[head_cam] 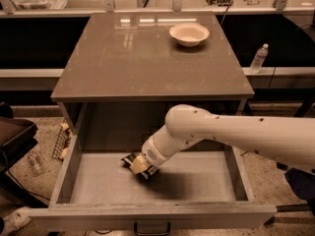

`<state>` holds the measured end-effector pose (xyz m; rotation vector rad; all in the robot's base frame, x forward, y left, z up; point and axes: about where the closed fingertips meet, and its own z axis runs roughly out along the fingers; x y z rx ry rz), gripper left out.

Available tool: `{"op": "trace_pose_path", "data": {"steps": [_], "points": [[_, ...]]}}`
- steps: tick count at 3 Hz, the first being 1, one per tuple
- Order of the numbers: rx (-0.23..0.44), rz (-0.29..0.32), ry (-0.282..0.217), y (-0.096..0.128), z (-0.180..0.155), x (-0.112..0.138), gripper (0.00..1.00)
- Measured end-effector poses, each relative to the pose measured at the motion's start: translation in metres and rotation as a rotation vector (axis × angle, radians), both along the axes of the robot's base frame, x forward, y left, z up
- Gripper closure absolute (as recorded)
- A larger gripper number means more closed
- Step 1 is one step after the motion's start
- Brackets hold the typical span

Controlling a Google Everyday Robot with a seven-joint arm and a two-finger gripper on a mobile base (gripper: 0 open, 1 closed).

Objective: Pick rxbar chocolate from top drawer and place on counter

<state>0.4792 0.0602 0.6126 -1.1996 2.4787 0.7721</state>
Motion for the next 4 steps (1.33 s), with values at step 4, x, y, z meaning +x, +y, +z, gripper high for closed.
{"op": "trace_pose_path", "data": {"steps": [4], "points": [[0.368,0.136,-0.225,-0.060,0.185,0.086,1.00]]}}
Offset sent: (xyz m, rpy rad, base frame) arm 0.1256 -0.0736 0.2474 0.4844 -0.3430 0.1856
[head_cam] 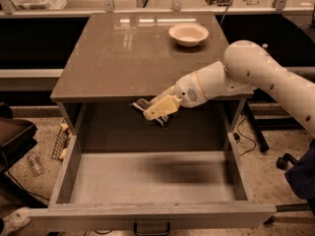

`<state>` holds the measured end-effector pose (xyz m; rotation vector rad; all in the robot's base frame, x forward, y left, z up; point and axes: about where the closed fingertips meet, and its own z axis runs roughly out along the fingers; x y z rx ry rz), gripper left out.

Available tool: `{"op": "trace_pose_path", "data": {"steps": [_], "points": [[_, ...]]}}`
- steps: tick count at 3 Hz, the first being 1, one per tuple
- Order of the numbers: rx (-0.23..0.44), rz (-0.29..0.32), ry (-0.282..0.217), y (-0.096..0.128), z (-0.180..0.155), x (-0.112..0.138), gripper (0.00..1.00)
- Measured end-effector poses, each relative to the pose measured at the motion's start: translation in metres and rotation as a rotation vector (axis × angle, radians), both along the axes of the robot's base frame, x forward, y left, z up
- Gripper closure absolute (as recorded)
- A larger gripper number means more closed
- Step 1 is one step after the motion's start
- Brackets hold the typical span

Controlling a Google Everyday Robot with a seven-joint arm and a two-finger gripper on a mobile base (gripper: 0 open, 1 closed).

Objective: Pick rxbar chocolate from top drawer and place on counter

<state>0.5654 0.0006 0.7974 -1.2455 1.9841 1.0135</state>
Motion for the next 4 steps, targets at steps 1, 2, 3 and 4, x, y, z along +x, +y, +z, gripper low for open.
{"op": "trace_pose_path", "data": {"steps": [1,2,3,4], "points": [[-0.004,-0.007,-0.073,-0.012,0.043,0.017,1.00],[-0.010,-0.005,-0.072,-0.010,0.042,0.018,1.00],[-0.084,0.000,-0.105,0.007,0.059,0.044,1.00],[-0.182,0.016,-0.126,0.028,0.078,0.084,1.00]]}}
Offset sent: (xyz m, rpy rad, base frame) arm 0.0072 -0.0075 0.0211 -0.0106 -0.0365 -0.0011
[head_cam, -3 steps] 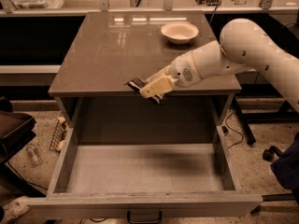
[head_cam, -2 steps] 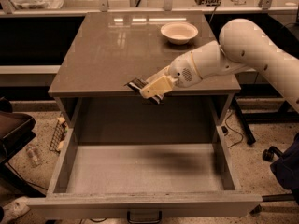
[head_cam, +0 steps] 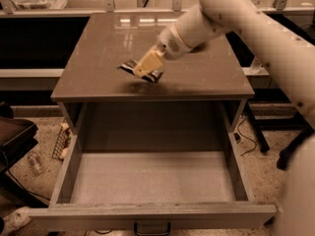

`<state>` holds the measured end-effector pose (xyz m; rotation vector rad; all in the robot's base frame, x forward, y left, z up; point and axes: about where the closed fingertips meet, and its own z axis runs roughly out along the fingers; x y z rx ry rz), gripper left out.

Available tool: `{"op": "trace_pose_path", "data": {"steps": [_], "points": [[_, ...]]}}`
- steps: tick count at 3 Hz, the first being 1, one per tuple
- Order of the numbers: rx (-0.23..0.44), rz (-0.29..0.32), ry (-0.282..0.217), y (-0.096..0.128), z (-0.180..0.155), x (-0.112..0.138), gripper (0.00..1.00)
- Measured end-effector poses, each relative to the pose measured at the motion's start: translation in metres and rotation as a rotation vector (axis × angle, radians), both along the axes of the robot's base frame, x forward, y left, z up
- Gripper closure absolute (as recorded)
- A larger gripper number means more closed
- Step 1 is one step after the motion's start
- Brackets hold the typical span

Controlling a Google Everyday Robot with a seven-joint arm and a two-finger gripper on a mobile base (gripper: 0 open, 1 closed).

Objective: Pick rxbar chocolate from top drawer and place on counter

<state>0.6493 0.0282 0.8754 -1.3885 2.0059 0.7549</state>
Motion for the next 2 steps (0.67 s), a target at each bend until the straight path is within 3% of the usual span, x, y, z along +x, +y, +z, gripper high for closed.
{"op": "trace_pose_path", "data": {"steps": [1,2], "points": [[-0.068,0.024,-0.032,0.035,0.012,0.042,1.00],[-0.071,0.024,-0.111,0.078,0.038,0.088,0.98]]}}
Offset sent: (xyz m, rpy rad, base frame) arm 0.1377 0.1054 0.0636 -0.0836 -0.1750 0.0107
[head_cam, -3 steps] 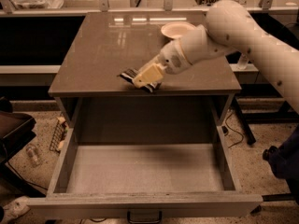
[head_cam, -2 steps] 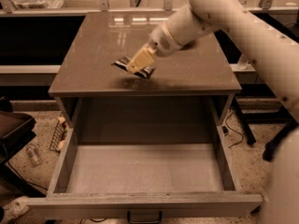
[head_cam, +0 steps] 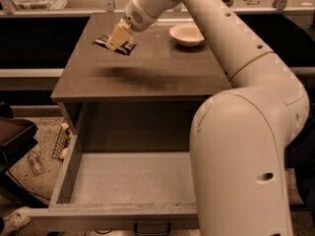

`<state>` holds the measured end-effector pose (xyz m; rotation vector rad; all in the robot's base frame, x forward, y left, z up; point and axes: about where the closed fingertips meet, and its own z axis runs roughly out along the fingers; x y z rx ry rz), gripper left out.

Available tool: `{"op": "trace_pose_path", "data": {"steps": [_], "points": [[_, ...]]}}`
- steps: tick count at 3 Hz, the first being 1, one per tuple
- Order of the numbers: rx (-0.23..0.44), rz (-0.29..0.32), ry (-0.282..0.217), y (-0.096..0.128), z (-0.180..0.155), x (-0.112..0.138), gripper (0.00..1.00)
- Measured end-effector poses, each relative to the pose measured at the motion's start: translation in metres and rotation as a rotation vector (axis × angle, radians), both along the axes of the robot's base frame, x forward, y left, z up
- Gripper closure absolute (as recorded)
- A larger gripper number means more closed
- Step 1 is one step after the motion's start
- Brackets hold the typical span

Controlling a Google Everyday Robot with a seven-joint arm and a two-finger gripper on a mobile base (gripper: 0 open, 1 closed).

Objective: Pick rxbar chocolate from top drawer and place on counter

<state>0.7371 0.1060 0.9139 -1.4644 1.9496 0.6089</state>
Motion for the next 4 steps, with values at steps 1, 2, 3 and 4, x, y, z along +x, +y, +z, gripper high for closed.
{"op": "trace_pose_path", "data": {"steps": [1,2,3,4], "points": [[0.007,0.000,0.000,-0.0017,0.0021,-0.0013,0.76],[0.006,0.005,0.005,0.0015,-0.0012,-0.0014,0.52],[0.005,0.009,0.009,0.0047,-0.0041,-0.0015,0.30],[0.004,0.013,0.013,0.0076,-0.0071,-0.0015,0.06]]}}
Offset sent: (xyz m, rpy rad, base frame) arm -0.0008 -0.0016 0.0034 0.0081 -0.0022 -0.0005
